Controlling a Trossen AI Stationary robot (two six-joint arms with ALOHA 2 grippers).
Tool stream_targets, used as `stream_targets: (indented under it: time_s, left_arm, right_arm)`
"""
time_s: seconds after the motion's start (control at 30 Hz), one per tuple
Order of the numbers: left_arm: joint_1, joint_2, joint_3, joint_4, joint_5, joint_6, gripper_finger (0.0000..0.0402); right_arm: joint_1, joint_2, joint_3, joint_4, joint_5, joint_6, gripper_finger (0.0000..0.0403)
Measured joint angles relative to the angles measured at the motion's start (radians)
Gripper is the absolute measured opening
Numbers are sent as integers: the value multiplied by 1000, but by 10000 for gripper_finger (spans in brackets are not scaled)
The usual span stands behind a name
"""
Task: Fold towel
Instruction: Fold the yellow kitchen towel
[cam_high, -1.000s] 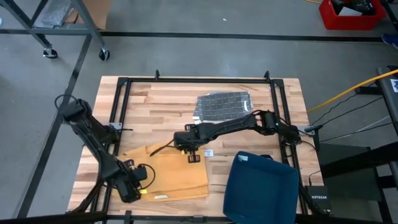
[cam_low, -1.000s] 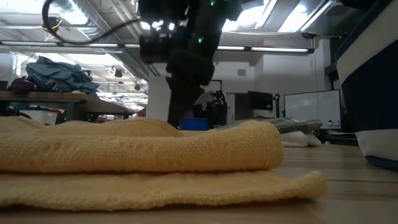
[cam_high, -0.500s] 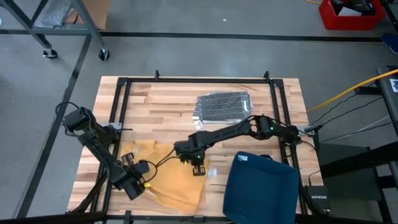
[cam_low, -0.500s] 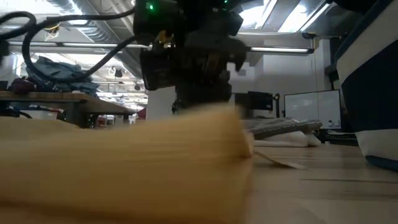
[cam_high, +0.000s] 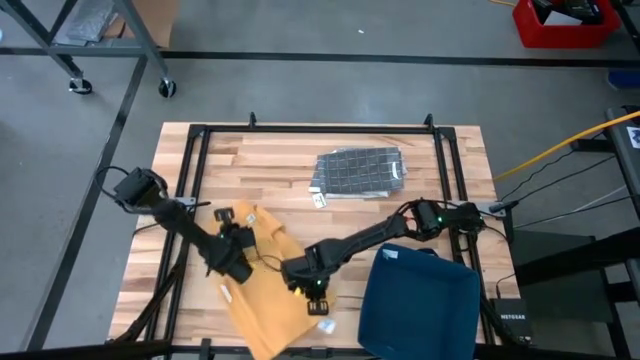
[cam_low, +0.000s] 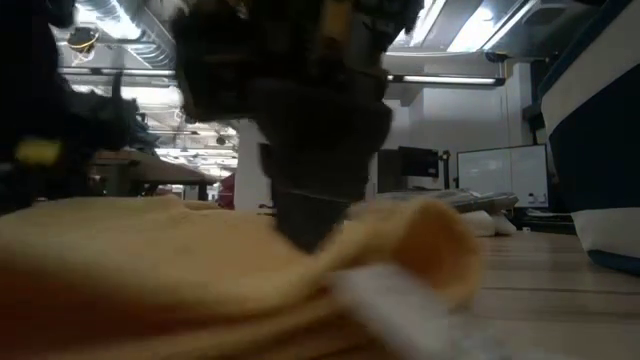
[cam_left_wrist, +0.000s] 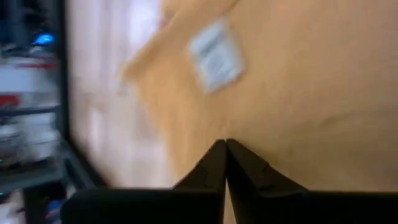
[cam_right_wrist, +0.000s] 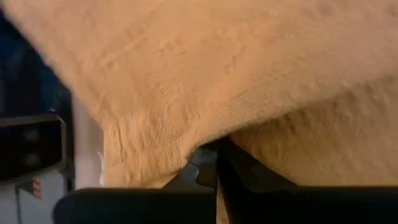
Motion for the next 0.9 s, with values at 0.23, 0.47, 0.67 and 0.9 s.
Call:
stream_targets:
  time_s: [0.23, 0.47, 0.67, 0.9]
  left_arm:
    - [172, -4, -97, 53, -99, 8, 1]
    - [186, -110, -56, -98, -113, -113, 1]
    - [133, -310, 28, -176, -90, -103, 2]
    - [73, -530, 71, -151, 284, 49, 3]
  right_arm:
    - [30, 3, -2, 175, 167, 17, 16]
    - [6, -1, -1, 157, 159, 90, 6]
    - [-25, -49, -2, 150, 146, 83, 8]
    - [-43, -139, 0, 99, 237, -26, 5]
